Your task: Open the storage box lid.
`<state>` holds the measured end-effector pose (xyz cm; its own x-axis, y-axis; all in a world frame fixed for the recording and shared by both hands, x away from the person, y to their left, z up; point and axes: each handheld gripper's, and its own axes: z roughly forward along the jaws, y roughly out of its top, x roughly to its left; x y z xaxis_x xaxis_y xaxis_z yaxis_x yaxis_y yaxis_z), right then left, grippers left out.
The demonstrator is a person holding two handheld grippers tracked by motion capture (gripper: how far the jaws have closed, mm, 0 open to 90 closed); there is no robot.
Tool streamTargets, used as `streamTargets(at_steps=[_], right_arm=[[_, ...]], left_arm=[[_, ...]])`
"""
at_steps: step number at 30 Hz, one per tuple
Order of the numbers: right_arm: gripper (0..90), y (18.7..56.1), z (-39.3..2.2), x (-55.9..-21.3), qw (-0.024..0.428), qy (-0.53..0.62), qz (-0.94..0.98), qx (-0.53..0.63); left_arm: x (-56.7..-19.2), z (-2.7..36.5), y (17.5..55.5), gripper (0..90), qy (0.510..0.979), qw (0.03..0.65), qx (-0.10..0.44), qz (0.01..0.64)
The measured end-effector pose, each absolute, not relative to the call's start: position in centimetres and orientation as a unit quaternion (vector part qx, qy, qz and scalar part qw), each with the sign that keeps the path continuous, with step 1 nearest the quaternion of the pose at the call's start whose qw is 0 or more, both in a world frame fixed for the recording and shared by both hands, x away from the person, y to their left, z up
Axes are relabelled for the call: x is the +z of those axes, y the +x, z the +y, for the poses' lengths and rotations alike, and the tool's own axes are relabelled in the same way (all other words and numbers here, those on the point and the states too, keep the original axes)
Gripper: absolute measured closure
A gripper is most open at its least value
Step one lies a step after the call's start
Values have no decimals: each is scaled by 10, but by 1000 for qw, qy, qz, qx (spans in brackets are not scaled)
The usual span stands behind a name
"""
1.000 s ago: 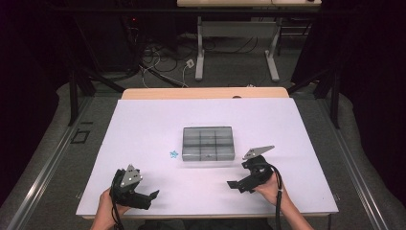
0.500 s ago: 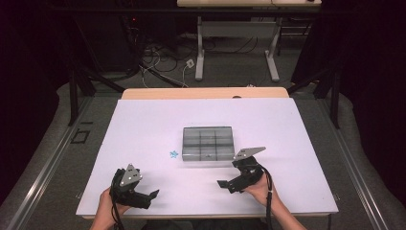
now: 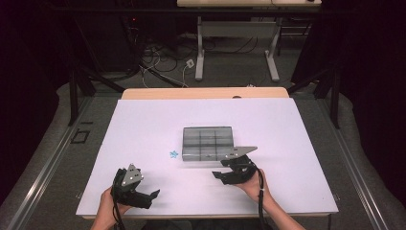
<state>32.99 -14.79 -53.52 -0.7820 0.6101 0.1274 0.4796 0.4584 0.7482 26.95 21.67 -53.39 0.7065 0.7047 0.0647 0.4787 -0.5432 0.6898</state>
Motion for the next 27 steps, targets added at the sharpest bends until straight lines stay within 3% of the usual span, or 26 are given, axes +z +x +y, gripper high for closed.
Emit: streamTargets(at_steps=[15,27], right_arm=[[702,347,-133,-539,82,332,846,410],[807,358,-130,-547,74,357,833,416]], left_arm=[[-536,212,271,0,860,338,173,341],[-535,212,271,0,864,334,164,339]])
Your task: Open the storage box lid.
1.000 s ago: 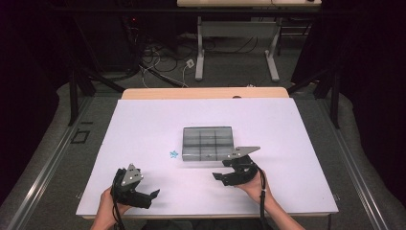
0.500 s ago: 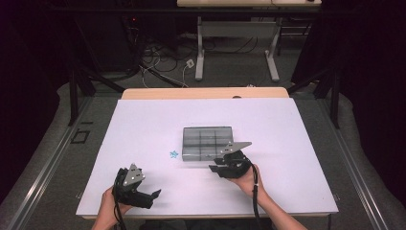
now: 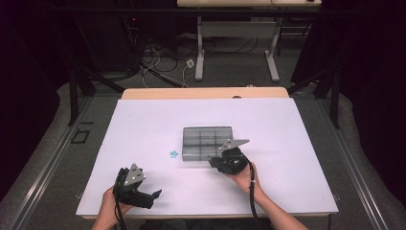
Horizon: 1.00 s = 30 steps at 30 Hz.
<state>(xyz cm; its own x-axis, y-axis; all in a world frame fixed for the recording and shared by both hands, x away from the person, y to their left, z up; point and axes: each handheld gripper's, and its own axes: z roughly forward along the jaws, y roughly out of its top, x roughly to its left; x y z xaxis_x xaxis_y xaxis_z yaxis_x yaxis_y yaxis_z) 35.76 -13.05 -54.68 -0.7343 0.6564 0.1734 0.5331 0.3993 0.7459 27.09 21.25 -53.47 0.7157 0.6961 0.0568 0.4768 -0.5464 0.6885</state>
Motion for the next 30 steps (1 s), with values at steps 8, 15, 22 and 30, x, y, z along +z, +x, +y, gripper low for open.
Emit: streamTargets(at_steps=[8,15,22,30], right_arm=[[856,360,-132,-553,73,363,819,439],[878,360,-133,-554,69,372,814,442],[878,359,-134,-553,68,370,816,438],[877,359,-133,-554,68,369,815,442]], left_arm=[[-536,213,271,0,861,339,173,339],[-534,214,270,0,865,332,167,337],[-534,214,270,0,864,332,166,339],[-534,214,270,0,864,333,167,338]])
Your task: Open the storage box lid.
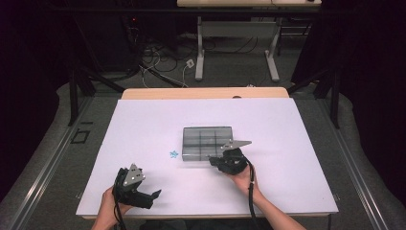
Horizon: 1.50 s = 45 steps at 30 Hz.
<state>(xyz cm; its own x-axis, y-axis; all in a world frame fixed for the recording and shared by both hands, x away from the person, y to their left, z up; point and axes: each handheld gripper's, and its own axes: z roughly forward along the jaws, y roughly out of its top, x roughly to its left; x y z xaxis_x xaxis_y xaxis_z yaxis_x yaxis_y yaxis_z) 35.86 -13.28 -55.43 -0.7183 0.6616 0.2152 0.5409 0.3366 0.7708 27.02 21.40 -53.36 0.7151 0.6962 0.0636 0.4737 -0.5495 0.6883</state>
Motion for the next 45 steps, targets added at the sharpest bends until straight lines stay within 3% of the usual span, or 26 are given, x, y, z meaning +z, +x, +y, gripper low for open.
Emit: streamTargets(at_steps=[29,33,45], right_arm=[[859,356,-134,-548,90,367,791,481],[860,356,-135,-546,85,363,799,472],[860,357,-136,-543,90,357,796,480]], left_arm=[[-534,204,276,0,855,356,173,334],[-532,202,282,0,847,376,168,335],[-534,175,309,0,858,360,166,328]])
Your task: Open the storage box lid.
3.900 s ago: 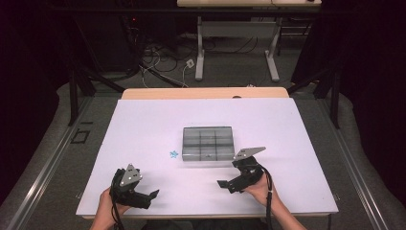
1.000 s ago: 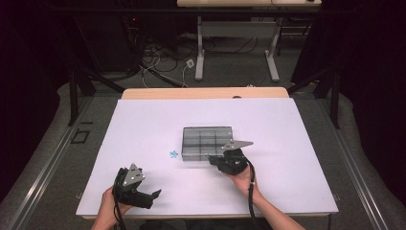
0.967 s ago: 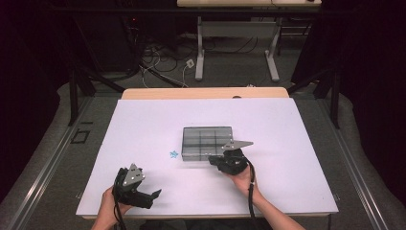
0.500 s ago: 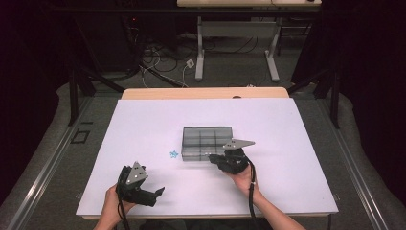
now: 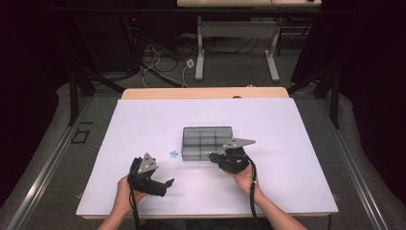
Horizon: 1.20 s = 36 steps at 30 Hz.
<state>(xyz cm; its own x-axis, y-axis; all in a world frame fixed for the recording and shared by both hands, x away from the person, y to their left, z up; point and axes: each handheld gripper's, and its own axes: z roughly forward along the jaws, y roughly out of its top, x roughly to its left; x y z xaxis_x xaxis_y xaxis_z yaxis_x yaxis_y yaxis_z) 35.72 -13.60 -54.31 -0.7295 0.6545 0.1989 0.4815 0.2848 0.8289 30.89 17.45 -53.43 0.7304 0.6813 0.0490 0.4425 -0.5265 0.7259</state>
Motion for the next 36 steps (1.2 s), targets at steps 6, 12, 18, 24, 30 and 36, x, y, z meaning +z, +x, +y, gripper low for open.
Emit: streamTargets(at_steps=[6,12,18,24,30,36], right_arm=[[857,357,-136,-543,88,358,797,479],[853,358,-137,-542,88,354,797,481],[853,358,-138,-541,87,353,799,479],[853,358,-137,-541,88,355,793,488],[853,357,-139,-539,86,354,798,480],[853,358,-139,-539,88,355,793,488]], left_arm=[[-534,156,324,0,857,358,180,324],[-534,144,339,71,860,346,183,328],[-529,138,348,279,851,361,187,333],[-523,132,354,483,843,371,200,334],[-524,127,355,594,849,365,199,327],[-525,126,355,622,844,374,198,328]])
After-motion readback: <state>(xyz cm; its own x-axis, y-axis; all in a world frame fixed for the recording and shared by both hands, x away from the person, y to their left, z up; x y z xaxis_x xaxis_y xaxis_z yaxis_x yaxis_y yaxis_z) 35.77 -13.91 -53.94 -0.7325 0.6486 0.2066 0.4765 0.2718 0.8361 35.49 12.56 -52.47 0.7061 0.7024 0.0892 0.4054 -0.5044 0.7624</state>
